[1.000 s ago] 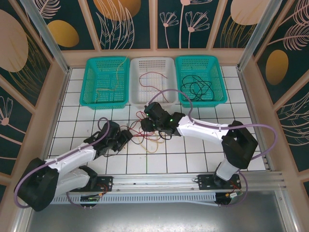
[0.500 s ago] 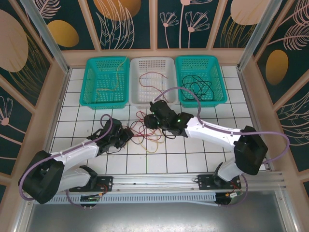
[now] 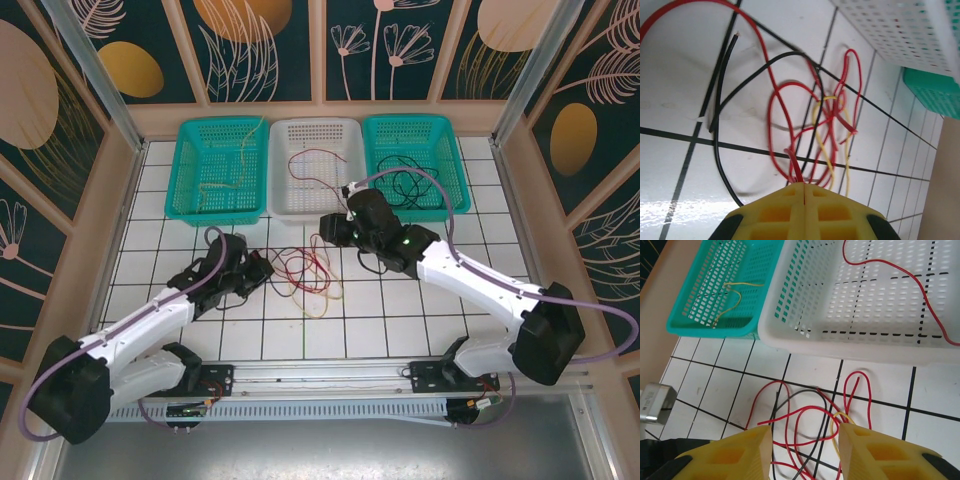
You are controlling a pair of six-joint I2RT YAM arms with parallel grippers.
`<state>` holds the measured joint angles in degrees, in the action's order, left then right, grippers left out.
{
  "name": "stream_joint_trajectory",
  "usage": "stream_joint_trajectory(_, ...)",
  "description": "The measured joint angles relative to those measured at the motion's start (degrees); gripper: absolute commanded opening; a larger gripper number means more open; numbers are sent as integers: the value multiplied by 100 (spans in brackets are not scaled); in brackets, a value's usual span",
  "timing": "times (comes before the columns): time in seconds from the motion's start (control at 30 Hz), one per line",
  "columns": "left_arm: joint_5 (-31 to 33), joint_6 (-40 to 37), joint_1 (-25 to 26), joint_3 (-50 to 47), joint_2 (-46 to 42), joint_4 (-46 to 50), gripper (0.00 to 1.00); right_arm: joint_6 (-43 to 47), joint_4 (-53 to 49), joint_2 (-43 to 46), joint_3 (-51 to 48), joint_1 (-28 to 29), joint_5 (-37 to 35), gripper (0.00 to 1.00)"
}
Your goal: Untangle the cables
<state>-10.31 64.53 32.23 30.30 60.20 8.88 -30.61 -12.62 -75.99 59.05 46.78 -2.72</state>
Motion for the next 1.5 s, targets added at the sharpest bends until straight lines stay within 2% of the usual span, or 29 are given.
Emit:
stream_joint_trajectory(0.37,-302,-1996,0,2114,-120,1088,0,74,-26,-7,503,-68,629,43)
stream_joint_trajectory(0.53,-127,-2251,0,2175,-273,1187,0,153,-31,-142,608,-66,713,43)
stream_joint_trajectory(0.6,-129,-2201,0,1930,-275,1139,1,155,-85,-323,608,-37,675,43)
stream_joint_trajectory(0.7,-125,-2026,0,1425,-280,1099,8,155,-151,-651,546,68,542,41)
stream_joint_trajectory(0.77,-120,-1917,0,1172,-284,1097,11,160,-173,-870,435,142,472,35)
stream_joint_trajectory(0.8,-105,-1853,0,1047,-289,1088,14,160,-192,-997,372,170,417,29)
stream_joint_trajectory(0.87,-85,-1731,0,866,-304,1064,24,151,-262,-1250,289,186,341,21)
stream_joint_trajectory(0.93,-63,-1563,0,643,-363,949,40,125,-334,-1523,264,186,273,21)
stream_joint_trajectory(1.0,-13,-1333,0,358,-479,804,45,131,-332,-1718,264,203,264,23)
stream_joint_trajectory(1.1,50,-1003,0,-46,-586,610,46,157,-330,-1893,310,326,280,23)
stream_joint_trajectory(1.2,83,-640,0,-389,-520,308,41,173,-313,-2061,474,463,282,23)
stream_joint_trajectory(1.5,96,140,0,-588,343,-710,39,151,-282,-2083,531,544,304,22)
